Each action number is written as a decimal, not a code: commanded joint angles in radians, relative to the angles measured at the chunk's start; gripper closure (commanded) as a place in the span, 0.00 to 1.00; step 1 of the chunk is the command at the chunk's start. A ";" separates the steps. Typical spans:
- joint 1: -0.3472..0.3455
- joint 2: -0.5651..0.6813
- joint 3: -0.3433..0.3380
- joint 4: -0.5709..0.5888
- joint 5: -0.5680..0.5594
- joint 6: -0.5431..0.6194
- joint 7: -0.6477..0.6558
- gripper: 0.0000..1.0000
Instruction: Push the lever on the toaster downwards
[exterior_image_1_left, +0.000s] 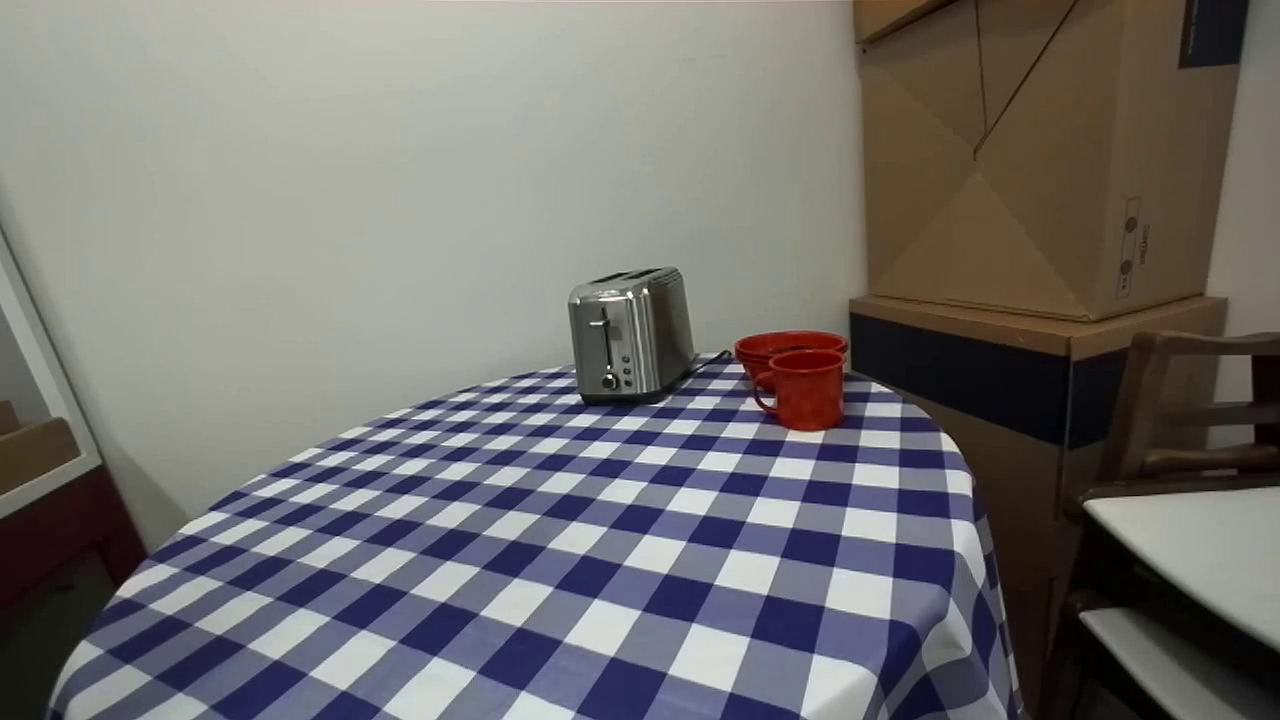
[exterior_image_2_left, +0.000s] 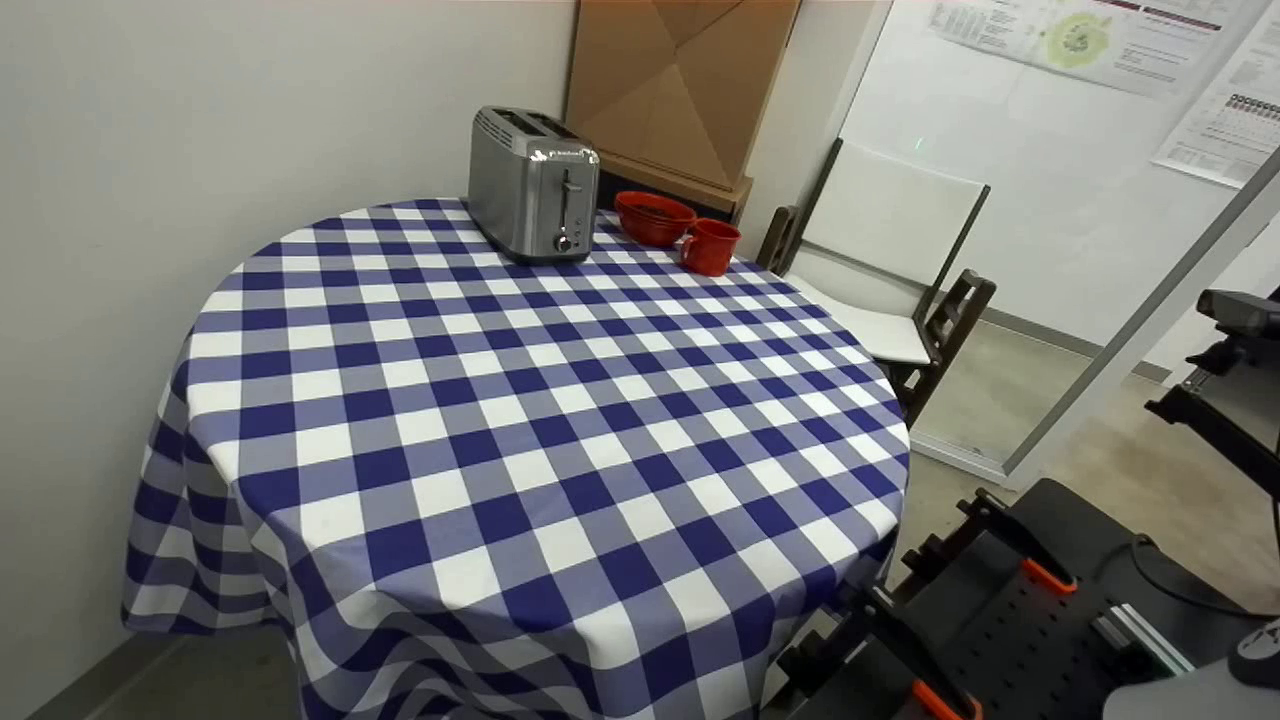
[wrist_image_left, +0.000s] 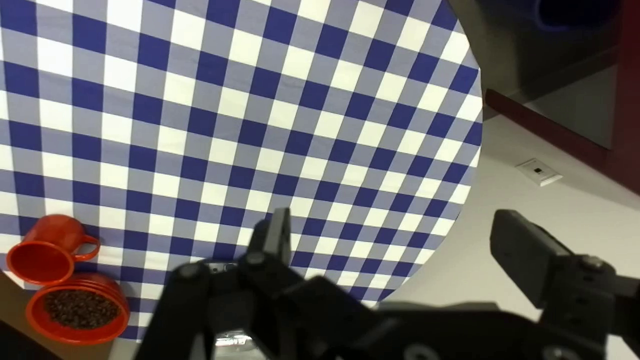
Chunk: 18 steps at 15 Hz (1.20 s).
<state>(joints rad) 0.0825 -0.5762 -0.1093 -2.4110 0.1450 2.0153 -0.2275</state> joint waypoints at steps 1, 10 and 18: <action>-0.028 0.030 0.035 -0.003 0.007 0.164 0.057 0.00; -0.026 0.427 0.052 0.268 0.001 0.518 0.127 0.00; -0.054 0.782 0.068 0.594 -0.050 0.581 0.167 0.00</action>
<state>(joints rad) 0.0512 0.0768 -0.0591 -1.9645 0.1341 2.5892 -0.1105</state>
